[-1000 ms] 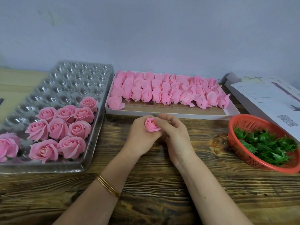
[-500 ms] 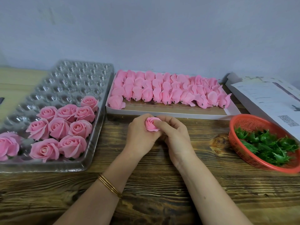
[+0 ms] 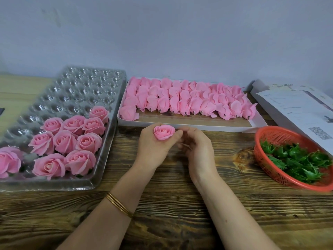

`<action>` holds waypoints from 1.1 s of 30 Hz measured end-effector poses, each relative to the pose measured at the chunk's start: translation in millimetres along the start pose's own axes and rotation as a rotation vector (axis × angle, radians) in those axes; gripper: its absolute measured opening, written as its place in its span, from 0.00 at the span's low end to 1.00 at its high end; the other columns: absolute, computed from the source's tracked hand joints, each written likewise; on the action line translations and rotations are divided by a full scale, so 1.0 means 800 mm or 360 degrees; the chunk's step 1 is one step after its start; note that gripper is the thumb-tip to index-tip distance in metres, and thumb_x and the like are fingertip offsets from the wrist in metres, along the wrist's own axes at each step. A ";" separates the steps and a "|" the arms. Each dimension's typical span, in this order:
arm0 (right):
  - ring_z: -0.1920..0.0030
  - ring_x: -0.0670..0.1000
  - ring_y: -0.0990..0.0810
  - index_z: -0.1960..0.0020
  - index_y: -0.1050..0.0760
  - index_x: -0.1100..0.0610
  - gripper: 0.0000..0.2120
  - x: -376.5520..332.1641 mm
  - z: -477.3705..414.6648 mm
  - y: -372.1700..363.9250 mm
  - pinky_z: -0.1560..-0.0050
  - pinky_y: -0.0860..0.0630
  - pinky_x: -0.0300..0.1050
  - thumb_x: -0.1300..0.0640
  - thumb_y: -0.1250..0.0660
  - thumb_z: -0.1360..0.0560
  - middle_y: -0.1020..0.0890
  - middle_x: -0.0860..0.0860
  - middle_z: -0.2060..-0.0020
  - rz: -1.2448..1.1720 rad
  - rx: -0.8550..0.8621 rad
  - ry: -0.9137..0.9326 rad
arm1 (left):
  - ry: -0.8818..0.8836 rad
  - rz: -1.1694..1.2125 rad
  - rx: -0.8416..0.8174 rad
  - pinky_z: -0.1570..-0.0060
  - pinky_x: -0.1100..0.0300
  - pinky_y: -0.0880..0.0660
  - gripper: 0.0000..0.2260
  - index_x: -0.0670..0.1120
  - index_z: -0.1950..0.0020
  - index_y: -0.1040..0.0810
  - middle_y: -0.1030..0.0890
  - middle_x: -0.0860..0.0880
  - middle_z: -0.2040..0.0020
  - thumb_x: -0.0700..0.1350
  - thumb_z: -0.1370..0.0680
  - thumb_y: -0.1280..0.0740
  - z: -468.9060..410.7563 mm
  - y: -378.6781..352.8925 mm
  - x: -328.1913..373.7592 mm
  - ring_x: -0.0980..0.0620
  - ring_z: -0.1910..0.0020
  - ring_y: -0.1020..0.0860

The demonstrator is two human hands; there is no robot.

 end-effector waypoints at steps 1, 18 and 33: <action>0.60 0.48 0.20 0.52 0.19 0.62 0.12 -0.001 0.001 0.000 0.66 0.24 0.40 0.66 0.41 0.25 0.16 0.57 0.60 0.0062 -0.0006 0.0012 | 0.0013 0.0071 0.0002 0.63 0.66 0.24 0.07 0.45 0.61 0.19 0.18 0.52 0.65 0.44 0.29 0.22 -0.001 0.001 -0.001 0.56 0.65 0.21; 0.66 0.41 0.23 0.61 0.24 0.52 0.16 -0.022 0.020 -0.042 0.61 0.25 0.36 0.71 0.24 0.35 0.21 0.43 0.70 0.0654 -0.0302 0.0558 | 0.0252 0.0709 -0.0172 0.65 0.62 0.21 0.06 0.40 0.62 0.21 0.19 0.47 0.68 0.34 0.28 0.26 -0.002 -0.016 -0.015 0.52 0.67 0.20; 0.62 0.49 0.23 0.59 0.16 0.59 0.04 0.015 0.014 -0.054 0.61 0.24 0.37 0.66 0.28 0.32 0.19 0.53 0.66 -0.0099 -0.0672 -0.0148 | 0.0366 0.0694 -0.0493 0.57 0.54 0.24 0.25 0.32 0.47 0.21 0.19 0.37 0.55 0.49 0.32 0.21 -0.004 -0.024 -0.019 0.45 0.56 0.20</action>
Point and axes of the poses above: each hand's wrist, its own z-axis away from the middle knuckle, its own y-axis out of the back of the hand, x = y × z, the point moved 10 cm from there along -z, towards the middle knuckle
